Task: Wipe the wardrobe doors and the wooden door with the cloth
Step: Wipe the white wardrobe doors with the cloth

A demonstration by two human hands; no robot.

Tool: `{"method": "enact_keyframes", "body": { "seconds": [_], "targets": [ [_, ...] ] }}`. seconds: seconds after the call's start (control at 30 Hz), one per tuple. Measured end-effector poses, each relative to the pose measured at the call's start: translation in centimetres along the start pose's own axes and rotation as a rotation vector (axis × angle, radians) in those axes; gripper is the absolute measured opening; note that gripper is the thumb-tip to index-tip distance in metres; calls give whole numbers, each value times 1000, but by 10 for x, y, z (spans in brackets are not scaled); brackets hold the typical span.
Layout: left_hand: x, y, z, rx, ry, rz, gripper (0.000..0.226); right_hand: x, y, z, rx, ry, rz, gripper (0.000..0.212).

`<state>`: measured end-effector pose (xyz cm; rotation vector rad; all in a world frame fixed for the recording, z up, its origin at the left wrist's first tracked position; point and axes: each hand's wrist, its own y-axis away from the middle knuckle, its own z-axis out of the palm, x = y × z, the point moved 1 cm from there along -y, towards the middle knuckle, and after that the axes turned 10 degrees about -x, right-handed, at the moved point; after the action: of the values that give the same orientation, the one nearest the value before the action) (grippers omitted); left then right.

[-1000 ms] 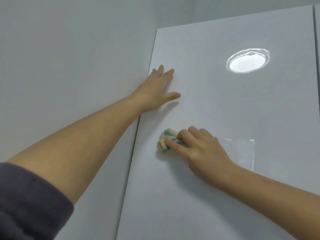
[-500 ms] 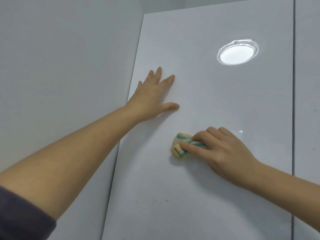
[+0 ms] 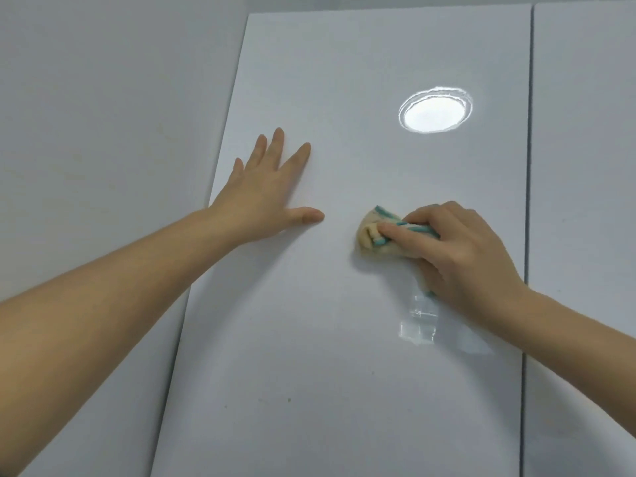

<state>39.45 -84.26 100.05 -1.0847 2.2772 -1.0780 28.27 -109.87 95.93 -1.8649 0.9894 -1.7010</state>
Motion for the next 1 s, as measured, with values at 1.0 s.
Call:
{"method": "enact_keyframes", "body": {
  "seconds": [1.0],
  "targets": [
    [-3,2,7,-22,-27,8,109,6,62,-23,-60,-32,-8,31]
  ]
}}
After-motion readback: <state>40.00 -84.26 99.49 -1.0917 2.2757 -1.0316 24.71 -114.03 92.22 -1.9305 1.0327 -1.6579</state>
